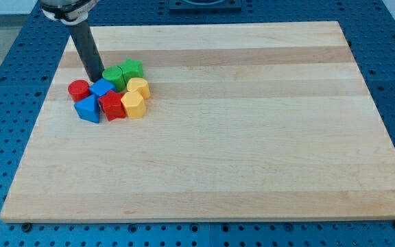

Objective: Slide green circle near to the yellow heart

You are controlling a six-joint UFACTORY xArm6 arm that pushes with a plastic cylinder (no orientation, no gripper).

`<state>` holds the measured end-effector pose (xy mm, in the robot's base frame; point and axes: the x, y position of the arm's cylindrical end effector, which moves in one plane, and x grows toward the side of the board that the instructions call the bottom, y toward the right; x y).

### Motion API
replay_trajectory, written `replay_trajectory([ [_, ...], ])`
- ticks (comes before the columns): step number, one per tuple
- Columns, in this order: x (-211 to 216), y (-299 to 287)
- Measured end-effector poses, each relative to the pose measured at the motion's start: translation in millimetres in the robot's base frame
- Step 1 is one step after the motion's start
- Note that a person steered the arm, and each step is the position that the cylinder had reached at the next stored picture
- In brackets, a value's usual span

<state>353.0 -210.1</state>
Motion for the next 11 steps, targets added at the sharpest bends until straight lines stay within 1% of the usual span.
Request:
replay_trajectory([
  [2, 3, 6],
  [6, 2, 59],
  [8, 2, 91],
  [11, 7, 160],
])
